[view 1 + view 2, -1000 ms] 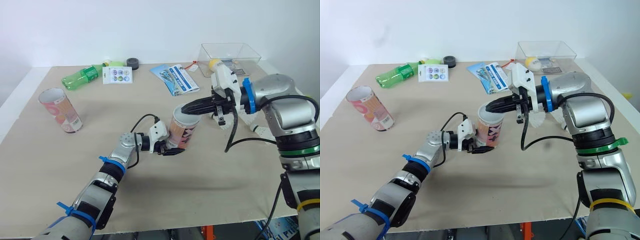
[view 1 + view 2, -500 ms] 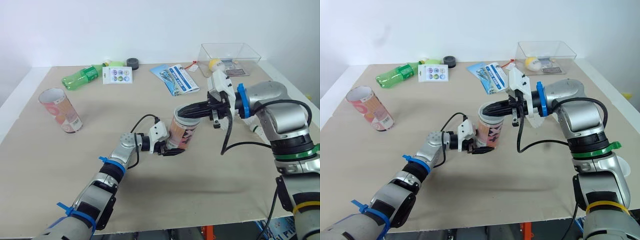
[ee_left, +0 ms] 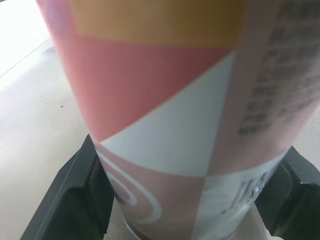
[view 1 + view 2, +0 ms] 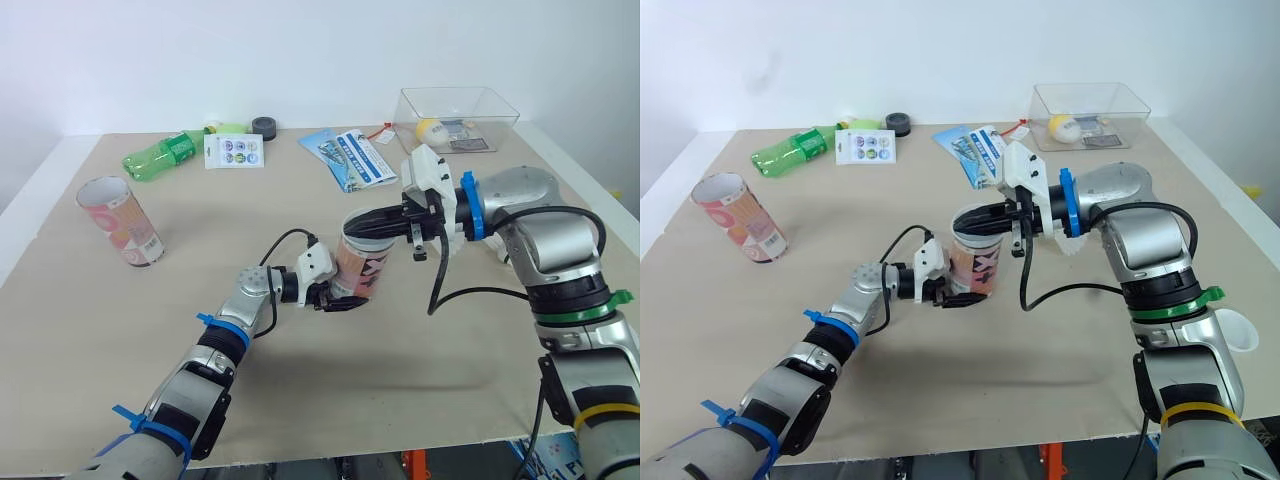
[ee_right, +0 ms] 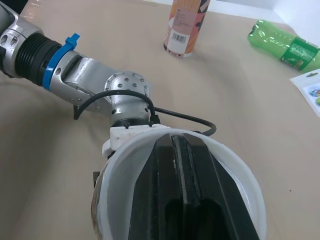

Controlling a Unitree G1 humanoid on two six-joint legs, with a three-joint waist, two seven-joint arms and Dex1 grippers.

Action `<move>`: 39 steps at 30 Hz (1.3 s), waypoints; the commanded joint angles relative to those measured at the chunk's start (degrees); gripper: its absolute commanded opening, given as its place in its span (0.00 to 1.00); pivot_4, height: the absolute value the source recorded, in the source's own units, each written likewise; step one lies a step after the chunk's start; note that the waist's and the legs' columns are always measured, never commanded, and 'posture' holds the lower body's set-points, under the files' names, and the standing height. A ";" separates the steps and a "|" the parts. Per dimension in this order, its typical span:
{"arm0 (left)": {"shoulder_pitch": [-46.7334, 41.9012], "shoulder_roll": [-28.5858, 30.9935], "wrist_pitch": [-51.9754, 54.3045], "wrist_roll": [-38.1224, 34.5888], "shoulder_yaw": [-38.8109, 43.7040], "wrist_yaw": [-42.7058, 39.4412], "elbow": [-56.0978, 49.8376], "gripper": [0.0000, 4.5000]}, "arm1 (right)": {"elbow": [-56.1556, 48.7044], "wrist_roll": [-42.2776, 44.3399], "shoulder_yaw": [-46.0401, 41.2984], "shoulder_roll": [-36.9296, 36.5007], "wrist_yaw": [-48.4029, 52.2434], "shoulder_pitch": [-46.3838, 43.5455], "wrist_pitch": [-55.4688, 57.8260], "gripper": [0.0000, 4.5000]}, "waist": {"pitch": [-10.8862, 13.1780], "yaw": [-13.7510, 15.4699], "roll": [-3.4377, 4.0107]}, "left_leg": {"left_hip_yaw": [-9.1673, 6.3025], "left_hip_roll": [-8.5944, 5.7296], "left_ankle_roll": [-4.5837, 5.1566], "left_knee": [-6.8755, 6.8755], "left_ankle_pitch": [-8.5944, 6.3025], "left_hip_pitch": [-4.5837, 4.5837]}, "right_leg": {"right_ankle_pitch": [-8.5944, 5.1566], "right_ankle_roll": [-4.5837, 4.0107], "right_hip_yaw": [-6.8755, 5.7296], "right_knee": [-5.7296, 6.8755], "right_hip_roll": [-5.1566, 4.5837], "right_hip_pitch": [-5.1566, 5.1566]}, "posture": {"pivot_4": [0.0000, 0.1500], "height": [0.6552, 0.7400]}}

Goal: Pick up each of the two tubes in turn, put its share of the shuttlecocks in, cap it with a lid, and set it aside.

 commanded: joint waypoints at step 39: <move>1.06 -0.97 0.11 1.38 -0.65 -0.48 -0.17 0.73 | -4.60 1.75 -1.66 -1.73 3.55 -2.19 5.17 0.00 | -0.68 0.03 -0.27 | -0.02 0.05 -0.27 -0.21 -0.22 0.30 | -0.34 -0.22 -0.10 -0.05 -0.07 0.23 | 1.00 1.00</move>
